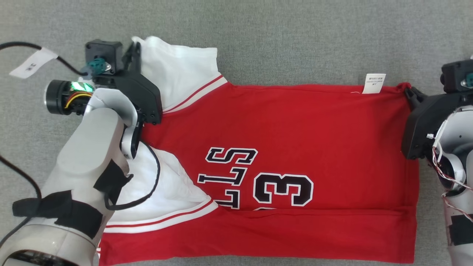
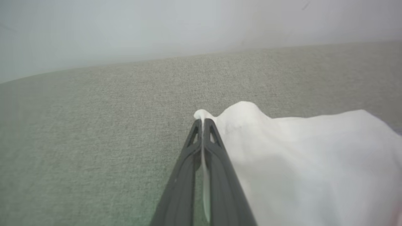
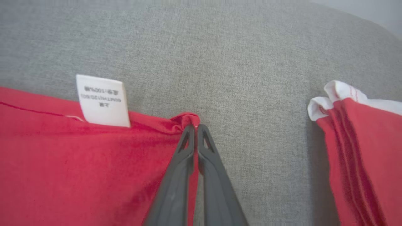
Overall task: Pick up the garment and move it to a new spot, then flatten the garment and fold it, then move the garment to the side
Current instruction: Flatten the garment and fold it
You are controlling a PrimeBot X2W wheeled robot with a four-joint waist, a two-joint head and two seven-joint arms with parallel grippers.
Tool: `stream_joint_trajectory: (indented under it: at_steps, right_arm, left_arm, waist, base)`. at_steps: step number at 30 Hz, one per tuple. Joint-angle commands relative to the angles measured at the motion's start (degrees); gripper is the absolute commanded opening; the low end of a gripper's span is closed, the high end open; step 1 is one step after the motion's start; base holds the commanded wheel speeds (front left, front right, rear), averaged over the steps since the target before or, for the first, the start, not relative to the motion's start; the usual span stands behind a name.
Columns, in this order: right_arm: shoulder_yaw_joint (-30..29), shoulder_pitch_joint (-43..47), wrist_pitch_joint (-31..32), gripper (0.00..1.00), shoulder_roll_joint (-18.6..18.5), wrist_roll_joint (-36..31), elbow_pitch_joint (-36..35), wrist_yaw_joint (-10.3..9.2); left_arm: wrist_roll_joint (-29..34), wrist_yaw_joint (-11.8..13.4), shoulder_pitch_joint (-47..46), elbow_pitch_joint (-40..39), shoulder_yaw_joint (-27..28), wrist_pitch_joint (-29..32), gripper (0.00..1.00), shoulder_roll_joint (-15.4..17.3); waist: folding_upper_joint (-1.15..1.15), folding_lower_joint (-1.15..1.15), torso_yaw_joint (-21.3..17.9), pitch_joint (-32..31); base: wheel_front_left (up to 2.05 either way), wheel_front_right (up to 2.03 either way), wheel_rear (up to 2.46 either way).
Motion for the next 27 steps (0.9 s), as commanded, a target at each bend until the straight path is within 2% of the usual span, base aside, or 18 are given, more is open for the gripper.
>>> stream_joint_trajectory:
  at_steps: [1, 7, 16, 20, 27]
  right_arm:
    - [-1.1, 1.1, -1.1, 0.00, 1.5, 1.3, -0.1, 0.02]
    - [-3.7, 2.3, -4.9, 0.00, 3.3, 0.8, 0.5, 0.02]
    - [-6.5, 6.8, -7.8, 0.00, 5.5, 2.2, 1.2, 0.03]
    - [-6.8, 10.5, -8.1, 0.00, 5.5, 3.0, 0.1, 0.02]
    - [-6.9, 16.6, -6.9, 0.00, 5.6, 4.0, -0.1, 0.03]
  left_arm:
    - [-0.1, 1.2, 0.8, -0.2, 0.6, -2.2, 0.00, 0.8]
    - [-0.3, 2.9, 2.0, -1.1, 1.6, -6.4, 0.00, 0.5]
    - [-2.9, 2.9, 9.6, -6.6, 4.1, -9.1, 0.00, 1.2]
    - [-2.0, 4.1, 16.7, -13.7, 5.2, -9.4, 0.00, 2.6]
    - [-2.9, 7.6, 34.6, -32.9, 8.4, -9.4, 0.00, 4.1]
  waist:
    - [0.00, -0.01, 0.0, -0.9]
    - [0.00, -0.01, 0.4, -2.5]
    - [0.00, -0.01, 1.8, -7.1]
    - [0.00, -0.01, 2.4, -9.7]
    - [0.00, -0.01, 3.7, -13.5]
  base:
    - [0.00, 0.00, 0.00]
    - [0.00, 0.00, 0.00]
    - [0.00, 0.00, 0.00]
    - [0.00, 0.00, 0.00]
    - [0.00, 0.00, 0.00]
